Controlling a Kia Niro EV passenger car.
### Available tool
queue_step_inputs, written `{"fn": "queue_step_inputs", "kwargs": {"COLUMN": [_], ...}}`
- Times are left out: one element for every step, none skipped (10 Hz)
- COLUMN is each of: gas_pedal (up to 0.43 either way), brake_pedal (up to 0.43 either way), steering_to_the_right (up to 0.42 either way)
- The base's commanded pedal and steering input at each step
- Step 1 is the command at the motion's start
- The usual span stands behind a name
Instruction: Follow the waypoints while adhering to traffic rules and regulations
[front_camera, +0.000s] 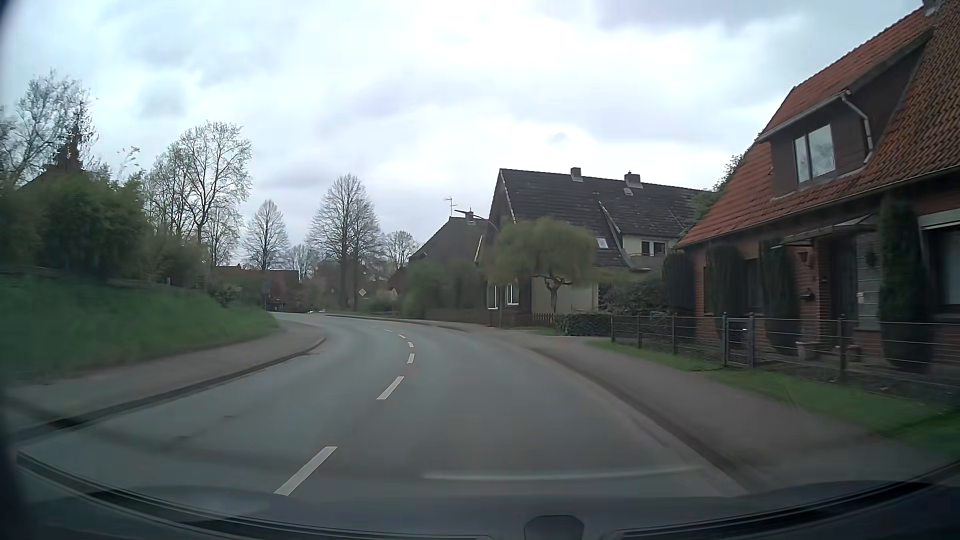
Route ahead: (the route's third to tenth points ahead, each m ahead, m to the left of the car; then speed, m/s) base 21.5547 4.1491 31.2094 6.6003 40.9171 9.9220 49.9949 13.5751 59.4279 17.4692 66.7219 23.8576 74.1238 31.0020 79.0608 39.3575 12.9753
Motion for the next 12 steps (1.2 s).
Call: {"fn": "queue_step_inputs", "kwargs": {"gas_pedal": [0.150, 0.157, 0.157, 0.157, 0.157, 0.157, 0.157, 0.157, 0.157, 0.157, 0.157, 0.157], "brake_pedal": [0.000, 0.006, 0.006, 0.006, 0.006, 0.000, 0.006, 0.000, 0.006, 0.000, 0.000, 0.000], "steering_to_the_right": [-0.025, -0.029, -0.032, -0.034, -0.037, -0.042, -0.046, -0.048, -0.049, -0.049, -0.049, -0.049]}}
